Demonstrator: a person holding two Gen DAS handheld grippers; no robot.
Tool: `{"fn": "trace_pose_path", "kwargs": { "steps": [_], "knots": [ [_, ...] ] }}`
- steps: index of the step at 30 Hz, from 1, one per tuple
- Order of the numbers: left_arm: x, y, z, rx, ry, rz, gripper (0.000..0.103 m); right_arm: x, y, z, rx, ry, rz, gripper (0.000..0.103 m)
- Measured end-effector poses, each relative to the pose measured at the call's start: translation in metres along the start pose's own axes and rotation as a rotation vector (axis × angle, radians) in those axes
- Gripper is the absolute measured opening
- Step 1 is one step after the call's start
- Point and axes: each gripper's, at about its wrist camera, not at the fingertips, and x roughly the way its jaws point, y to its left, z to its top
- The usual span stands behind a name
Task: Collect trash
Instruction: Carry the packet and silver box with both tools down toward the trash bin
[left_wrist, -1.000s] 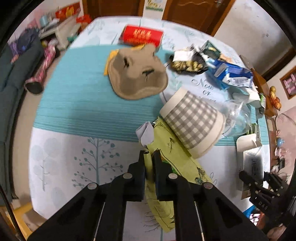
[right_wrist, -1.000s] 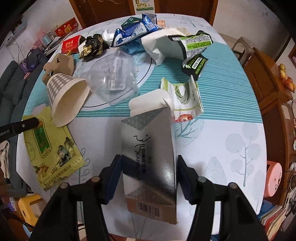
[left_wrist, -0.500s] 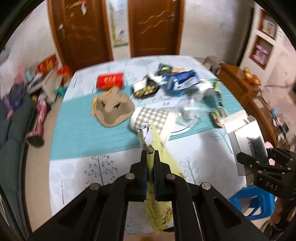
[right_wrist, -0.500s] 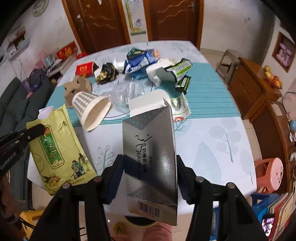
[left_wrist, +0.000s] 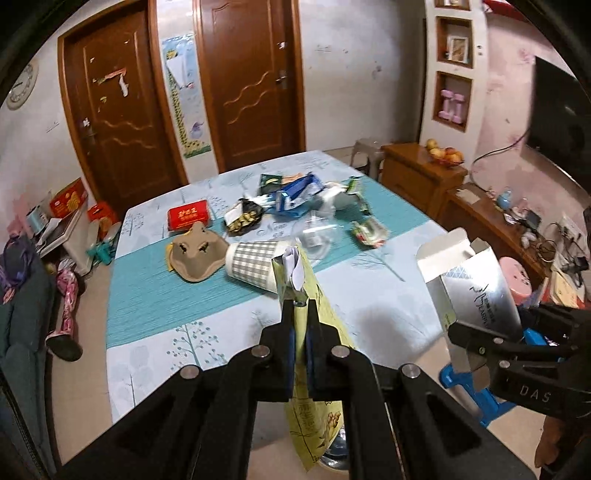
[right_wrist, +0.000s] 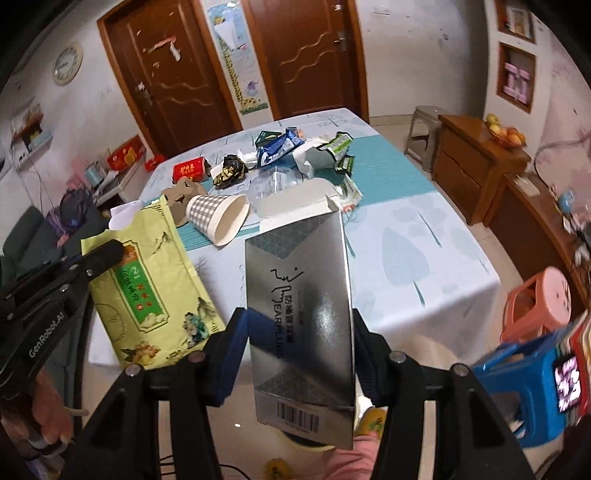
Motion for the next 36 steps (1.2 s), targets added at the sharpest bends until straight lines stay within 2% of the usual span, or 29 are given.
{"fn": "trace_pose_path", "kwargs": {
  "steps": [9, 15, 24, 36],
  "knots": [
    [-0.051, -0.048, -0.022, 0.07, -0.033, -0.059, 0.002, -0.045, -0.03, -0.041, 0.15, 0.018, 0.059, 0.053],
    [-0.059, -0.098, -0.054, 0.113, -0.049, -0.068, 0.002, -0.041, -0.059, -0.066, 0.184, 0.053, 0.06, 0.053],
    [-0.005, -0.141, -0.12, 0.15, 0.011, -0.037, 0.002, 0.017, -0.107, -0.128, 0.242, 0.17, 0.062, 0.053],
    [0.109, -0.154, -0.216, 0.195, 0.056, -0.013, 0.002, 0.146, -0.146, -0.213, 0.309, 0.29, 0.129, 0.054]
  ]
}}
